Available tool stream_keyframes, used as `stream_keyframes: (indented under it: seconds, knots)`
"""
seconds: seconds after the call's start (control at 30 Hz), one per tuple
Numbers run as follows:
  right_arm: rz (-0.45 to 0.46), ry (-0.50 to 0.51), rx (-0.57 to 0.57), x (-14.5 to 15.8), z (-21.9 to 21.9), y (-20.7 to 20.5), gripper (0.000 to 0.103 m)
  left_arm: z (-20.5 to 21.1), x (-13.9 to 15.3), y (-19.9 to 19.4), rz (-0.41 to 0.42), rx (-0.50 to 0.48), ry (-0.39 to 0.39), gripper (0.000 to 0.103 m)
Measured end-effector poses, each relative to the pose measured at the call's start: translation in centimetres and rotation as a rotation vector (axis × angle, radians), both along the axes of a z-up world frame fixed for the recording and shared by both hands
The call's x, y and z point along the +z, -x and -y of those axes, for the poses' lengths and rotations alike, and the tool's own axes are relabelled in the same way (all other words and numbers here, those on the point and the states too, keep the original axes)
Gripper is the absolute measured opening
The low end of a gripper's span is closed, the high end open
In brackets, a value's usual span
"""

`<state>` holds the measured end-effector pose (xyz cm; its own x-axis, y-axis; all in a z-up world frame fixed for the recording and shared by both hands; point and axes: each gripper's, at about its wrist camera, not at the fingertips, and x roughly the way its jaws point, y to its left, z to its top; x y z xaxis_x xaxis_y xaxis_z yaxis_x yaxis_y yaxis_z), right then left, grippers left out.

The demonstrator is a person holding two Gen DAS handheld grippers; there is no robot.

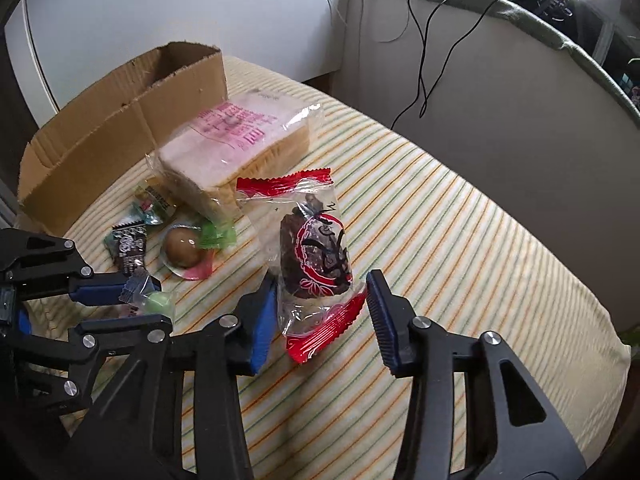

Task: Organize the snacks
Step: 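Grasp the red-wrapped chocolate bag with the right tool and drop it into the box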

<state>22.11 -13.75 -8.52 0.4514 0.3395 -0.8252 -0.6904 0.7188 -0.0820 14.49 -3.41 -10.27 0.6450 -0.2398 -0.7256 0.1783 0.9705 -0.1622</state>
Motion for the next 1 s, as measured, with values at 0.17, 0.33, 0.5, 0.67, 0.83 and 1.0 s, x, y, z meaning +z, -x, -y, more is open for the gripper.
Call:
stream_keyframes:
  seconds: [0.17, 0.33, 0.5, 0.67, 0.83, 1.0]
  knots:
    - [0.022, -0.014, 0.0, 1.1, -0.2, 1.1, 0.043, -1.0, 1.1, 1.1, 0.035, 0.009, 0.014, 0.017]
    - [0.039, -0.026, 0.014, 2.2, -1.3, 1.8, 0.043, -2.8, 2.5, 2.3, 0.074, 0.037, 0.023, 0.017]
    - [0.059, -0.033, 0.038, 3.3, -3.0, 2.9, 0.043, -4.1, 3.1, 4.4, 0.104, 0.077, 0.024, 0.017]
    - [0.071, -0.038, 0.072, 4.2, -5.2, 4.1, 0.043, -6.4, 4.0, 5.2, 0.126, 0.121, 0.019, 0.017]
    - [0.082, -0.046, 0.108, 4.9, -7.7, 5.1, 0.043, -8.9, 4.7, 6.7, 0.141, 0.172, 0.015, 0.017]
    - [0.086, -0.056, 0.14, 5.2, -10.3, 6.1, 0.043, -11.7, 5.0, 7.5, 0.149, 0.228, 0.013, 0.017]
